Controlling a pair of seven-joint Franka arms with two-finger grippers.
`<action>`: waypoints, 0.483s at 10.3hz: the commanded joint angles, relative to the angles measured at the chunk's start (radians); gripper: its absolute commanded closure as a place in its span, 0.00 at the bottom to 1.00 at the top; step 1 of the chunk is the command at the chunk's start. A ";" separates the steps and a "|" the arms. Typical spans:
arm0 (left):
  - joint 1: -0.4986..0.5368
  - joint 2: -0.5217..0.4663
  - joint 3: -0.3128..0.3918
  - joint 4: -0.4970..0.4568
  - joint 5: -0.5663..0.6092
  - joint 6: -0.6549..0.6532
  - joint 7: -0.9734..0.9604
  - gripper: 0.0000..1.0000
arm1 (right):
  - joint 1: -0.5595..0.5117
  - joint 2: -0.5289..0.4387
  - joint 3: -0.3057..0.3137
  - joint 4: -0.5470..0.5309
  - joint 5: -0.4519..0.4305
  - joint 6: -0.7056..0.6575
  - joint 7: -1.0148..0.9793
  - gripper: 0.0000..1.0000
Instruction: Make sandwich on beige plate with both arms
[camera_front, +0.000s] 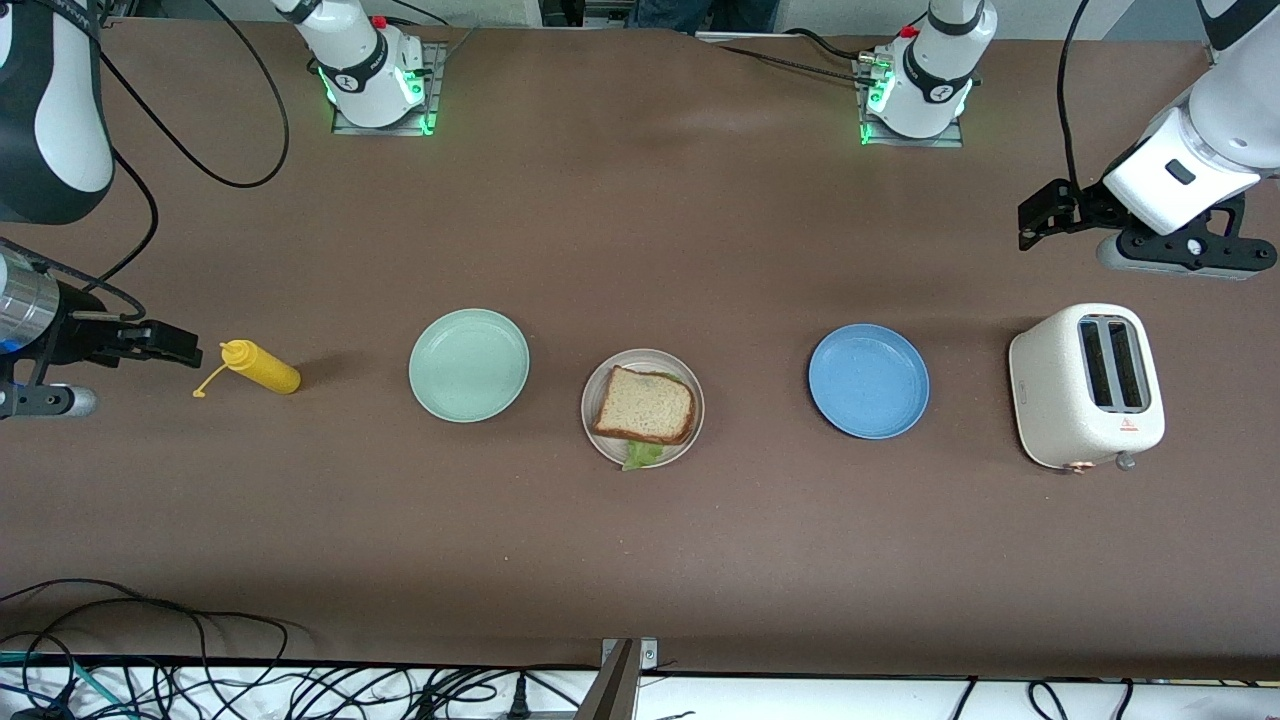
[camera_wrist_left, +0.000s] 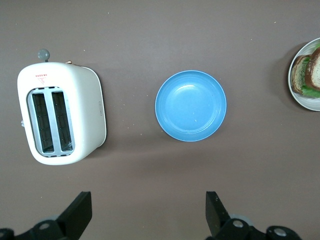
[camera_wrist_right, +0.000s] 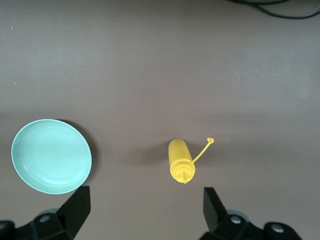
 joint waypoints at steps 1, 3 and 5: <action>-0.003 0.013 0.002 0.033 -0.009 -0.025 -0.007 0.00 | -0.019 -0.033 0.022 -0.032 -0.008 -0.008 0.007 0.00; -0.001 0.013 0.002 0.033 -0.011 -0.025 -0.007 0.00 | -0.019 -0.033 0.022 -0.032 -0.008 -0.009 0.003 0.00; 0.000 0.013 0.002 0.033 -0.011 -0.025 -0.007 0.00 | -0.019 -0.033 0.028 -0.032 -0.006 -0.009 0.007 0.00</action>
